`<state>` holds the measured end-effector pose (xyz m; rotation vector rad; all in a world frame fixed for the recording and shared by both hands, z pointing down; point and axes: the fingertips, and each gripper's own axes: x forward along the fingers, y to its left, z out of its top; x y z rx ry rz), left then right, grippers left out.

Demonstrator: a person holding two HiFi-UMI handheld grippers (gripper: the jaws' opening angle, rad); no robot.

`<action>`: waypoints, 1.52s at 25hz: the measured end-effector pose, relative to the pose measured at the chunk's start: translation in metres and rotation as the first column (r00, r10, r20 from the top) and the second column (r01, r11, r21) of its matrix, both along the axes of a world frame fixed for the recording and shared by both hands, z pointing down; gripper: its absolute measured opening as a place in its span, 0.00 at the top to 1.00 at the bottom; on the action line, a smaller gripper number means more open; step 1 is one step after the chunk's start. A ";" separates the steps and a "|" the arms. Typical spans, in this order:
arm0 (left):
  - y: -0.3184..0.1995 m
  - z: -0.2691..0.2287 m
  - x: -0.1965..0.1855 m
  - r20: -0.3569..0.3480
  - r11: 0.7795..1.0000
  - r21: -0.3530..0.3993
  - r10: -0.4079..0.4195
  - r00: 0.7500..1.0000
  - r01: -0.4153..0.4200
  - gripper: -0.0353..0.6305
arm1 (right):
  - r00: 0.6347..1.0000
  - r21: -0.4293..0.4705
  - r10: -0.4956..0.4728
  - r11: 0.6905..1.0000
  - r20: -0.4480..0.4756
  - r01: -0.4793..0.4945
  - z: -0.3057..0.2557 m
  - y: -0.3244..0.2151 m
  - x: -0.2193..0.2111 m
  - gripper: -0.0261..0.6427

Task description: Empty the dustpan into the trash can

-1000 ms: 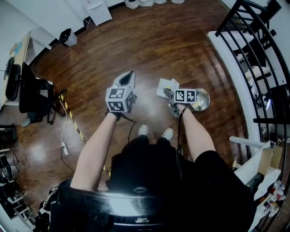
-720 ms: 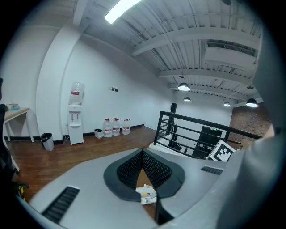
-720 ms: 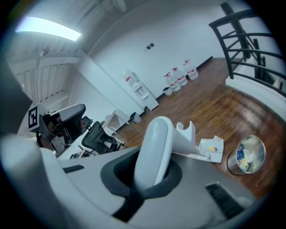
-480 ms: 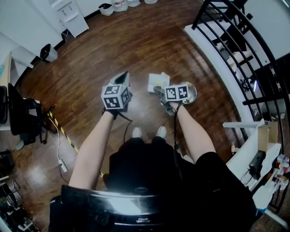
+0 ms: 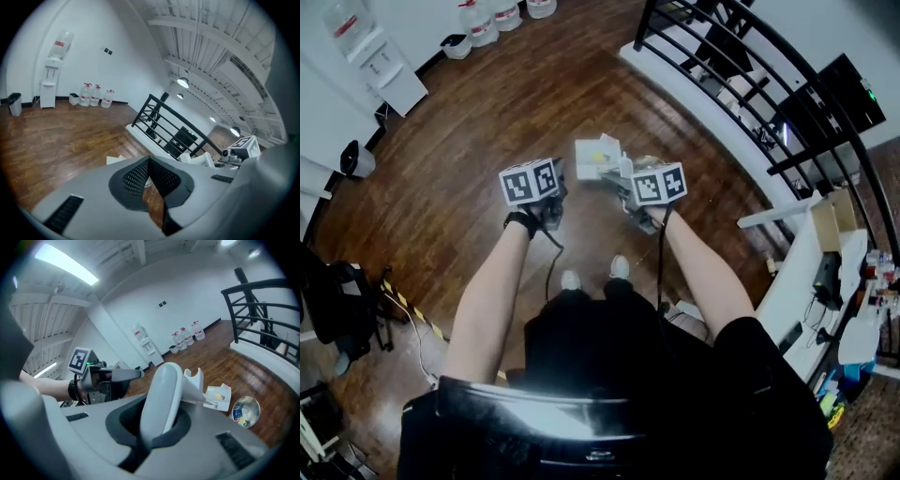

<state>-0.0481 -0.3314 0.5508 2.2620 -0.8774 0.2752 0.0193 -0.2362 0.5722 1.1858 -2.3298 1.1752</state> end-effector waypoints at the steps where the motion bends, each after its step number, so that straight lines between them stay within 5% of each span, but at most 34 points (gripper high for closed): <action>1: 0.001 0.003 0.007 -0.018 1.000 -0.024 0.006 1.000 -0.006 0.94 | 1.000 0.007 -0.001 1.000 -0.008 0.001 -0.006 0.004 0.002 0.95; 12: 0.023 0.031 0.073 -0.202 0.955 -0.297 -0.088 0.975 0.025 0.94 | 0.999 0.120 0.009 0.993 -0.045 -0.004 -0.077 0.051 0.029 0.95; 20: 0.051 0.019 0.139 -0.432 0.874 -0.486 -0.226 0.873 -0.014 0.71 | 0.998 0.204 0.001 0.979 -0.057 0.011 -0.128 0.096 0.071 0.95; 25: 0.083 0.014 0.212 -0.527 0.810 -0.578 -0.279 0.803 -0.098 0.62 | 0.997 0.254 -0.011 0.967 -0.080 0.031 -0.162 0.132 0.099 0.95; 29: 0.103 0.021 0.257 -0.553 0.735 -0.670 -0.397 0.733 -0.107 0.60 | 0.996 0.284 0.004 0.959 -0.094 0.023 -0.180 0.162 0.126 0.94; 35: 0.131 0.020 0.310 -0.566 0.649 -0.738 -0.445 0.694 -0.185 0.59 | 0.988 0.286 0.023 0.958 -0.152 0.021 -0.192 0.197 0.137 0.94; 38: 0.150 0.019 0.333 -0.558 0.600 -0.766 -0.443 0.701 -0.230 0.59 | 0.983 0.271 0.048 0.962 -0.178 0.002 -0.193 0.213 0.137 0.93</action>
